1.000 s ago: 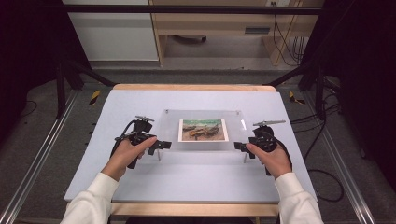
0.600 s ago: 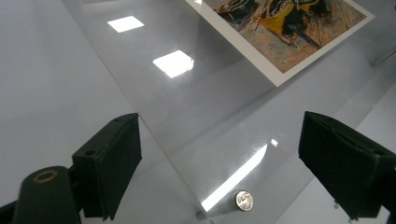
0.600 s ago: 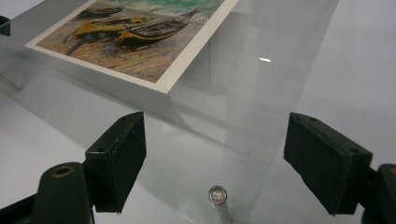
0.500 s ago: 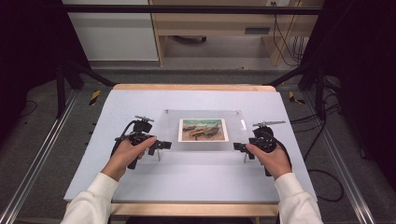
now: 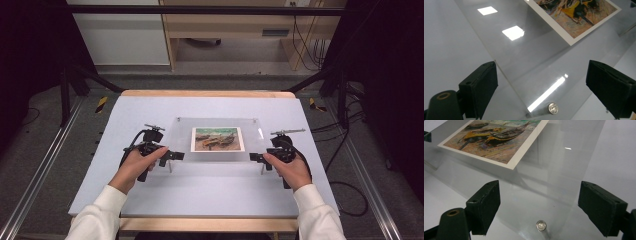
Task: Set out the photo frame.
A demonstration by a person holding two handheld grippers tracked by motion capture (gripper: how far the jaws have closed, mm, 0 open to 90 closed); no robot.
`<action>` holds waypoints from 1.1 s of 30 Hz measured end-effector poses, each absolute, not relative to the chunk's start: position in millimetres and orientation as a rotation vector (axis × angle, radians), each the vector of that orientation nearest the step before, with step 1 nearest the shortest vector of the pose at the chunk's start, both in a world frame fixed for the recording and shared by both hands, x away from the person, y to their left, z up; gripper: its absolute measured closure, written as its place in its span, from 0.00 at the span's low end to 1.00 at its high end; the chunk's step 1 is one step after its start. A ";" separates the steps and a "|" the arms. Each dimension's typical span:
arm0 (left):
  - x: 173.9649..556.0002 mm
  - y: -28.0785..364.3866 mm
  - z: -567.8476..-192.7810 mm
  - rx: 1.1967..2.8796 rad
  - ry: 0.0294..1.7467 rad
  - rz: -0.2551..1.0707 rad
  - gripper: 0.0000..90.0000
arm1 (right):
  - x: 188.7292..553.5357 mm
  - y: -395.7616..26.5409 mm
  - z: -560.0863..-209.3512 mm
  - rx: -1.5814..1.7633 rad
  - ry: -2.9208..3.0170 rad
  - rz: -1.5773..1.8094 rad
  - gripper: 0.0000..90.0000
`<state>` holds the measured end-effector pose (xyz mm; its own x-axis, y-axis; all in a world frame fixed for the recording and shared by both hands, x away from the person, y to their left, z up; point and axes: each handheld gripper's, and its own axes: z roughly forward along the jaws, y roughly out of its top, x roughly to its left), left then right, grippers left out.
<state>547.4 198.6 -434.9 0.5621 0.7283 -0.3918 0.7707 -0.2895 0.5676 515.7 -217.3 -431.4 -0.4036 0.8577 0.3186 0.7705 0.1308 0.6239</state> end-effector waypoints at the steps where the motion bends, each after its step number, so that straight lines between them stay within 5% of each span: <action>1: 547.6 198.4 -434.9 2.059 1.198 -0.074 0.10 | 515.7 -217.2 -431.4 1.649 2.271 1.135 0.20; 33: 552.2 196.3 -435.9 2.054 1.211 -0.072 0.10 | 522.0 -222.1 -435.1 1.740 2.312 1.176 0.19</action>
